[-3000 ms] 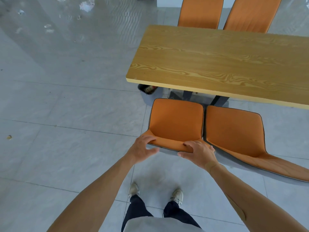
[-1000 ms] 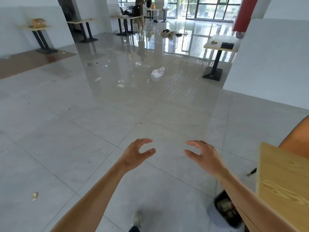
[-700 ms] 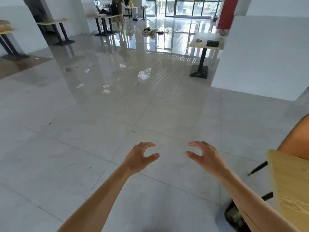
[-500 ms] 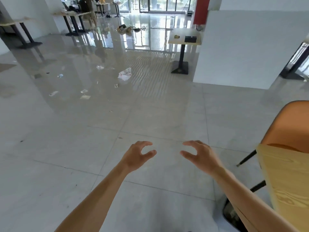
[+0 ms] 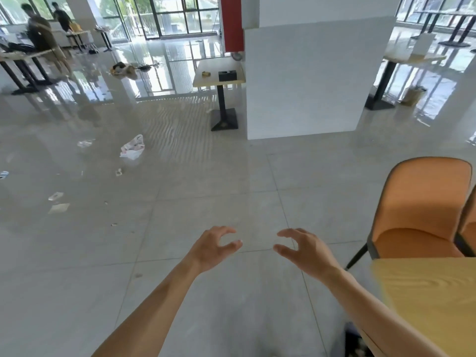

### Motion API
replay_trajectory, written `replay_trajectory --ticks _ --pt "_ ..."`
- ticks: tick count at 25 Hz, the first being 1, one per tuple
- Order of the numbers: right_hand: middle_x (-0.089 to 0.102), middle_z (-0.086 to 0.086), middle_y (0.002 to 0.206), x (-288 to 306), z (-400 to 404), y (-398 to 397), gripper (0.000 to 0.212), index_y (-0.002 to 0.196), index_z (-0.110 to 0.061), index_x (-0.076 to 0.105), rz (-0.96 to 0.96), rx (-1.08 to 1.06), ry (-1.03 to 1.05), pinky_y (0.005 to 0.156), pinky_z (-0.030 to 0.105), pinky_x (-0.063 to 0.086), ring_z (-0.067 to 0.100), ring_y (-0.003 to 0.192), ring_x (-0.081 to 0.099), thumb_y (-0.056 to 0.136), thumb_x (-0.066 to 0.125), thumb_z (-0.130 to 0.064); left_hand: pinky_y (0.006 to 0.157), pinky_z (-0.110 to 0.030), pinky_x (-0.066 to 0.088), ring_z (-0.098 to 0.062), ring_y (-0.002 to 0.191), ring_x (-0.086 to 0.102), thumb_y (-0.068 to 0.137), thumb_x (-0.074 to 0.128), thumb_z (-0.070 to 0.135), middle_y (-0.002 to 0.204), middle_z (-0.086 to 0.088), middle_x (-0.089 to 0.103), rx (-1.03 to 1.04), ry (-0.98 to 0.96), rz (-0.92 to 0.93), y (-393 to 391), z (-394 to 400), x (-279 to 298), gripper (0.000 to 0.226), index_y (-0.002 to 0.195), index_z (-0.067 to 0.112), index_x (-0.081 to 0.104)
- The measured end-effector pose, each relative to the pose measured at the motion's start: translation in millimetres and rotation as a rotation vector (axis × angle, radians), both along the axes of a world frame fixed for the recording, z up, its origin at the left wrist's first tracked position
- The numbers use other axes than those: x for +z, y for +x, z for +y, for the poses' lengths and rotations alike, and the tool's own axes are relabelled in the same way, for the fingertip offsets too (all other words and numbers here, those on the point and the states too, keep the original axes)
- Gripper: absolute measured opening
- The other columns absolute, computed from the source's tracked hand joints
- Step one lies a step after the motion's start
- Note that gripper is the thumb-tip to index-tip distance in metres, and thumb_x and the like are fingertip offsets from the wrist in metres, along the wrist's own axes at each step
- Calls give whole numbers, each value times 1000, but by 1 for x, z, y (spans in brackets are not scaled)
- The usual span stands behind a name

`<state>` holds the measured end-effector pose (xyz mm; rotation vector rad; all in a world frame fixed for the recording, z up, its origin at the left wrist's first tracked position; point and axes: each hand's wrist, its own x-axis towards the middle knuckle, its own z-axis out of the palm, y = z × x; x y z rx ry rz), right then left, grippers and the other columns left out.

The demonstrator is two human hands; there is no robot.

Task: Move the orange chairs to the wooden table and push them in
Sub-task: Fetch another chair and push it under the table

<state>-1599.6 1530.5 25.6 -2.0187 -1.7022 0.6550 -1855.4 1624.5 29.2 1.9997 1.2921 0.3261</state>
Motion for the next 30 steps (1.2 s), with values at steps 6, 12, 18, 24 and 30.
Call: replay_trajectory --ticks 6,12,18,24,30 --pt "60 -14 126 5 76 78 46 124 -38 59 25 -98 -43 92 31 47 8 110 58 84 58 -62 106 -27 35 -11 128 47 88 63 52 136 5 55 -89 -57 11 87 96 -3 48 129 27 59" --pt "59 -12 129 -10 165 143 47 125 -36 59 -3 -218 -58 94 34 48 11 113 58 86 55 -63 106 -27 32 -13 130 46 87 64 52 135 5 56 -208 -52 -6 167 216 -20 47 128 28 60" --pt "55 -12 134 -9 277 204 50 127 -39 54 -103 -386 -120 98 39 45 13 119 53 86 49 -67 111 -46 33 -15 133 41 74 51 71 137 7 54 -372 -83 44 247 361 -29 64 127 35 58" --pt "55 -9 135 -11 346 255 51 128 -38 55 -69 -546 -148 100 42 44 15 121 53 87 49 -67 112 -45 31 -16 135 37 75 50 71 141 7 51 -533 -71 100 334 458 -33 65 128 35 57" --pt "56 -9 133 -30 387 338 50 127 -37 55 -38 -678 -157 98 38 46 15 118 55 87 49 -66 111 -43 34 -15 132 42 73 51 71 137 5 55 -695 -86 121 451 516 -42 67 126 32 60"
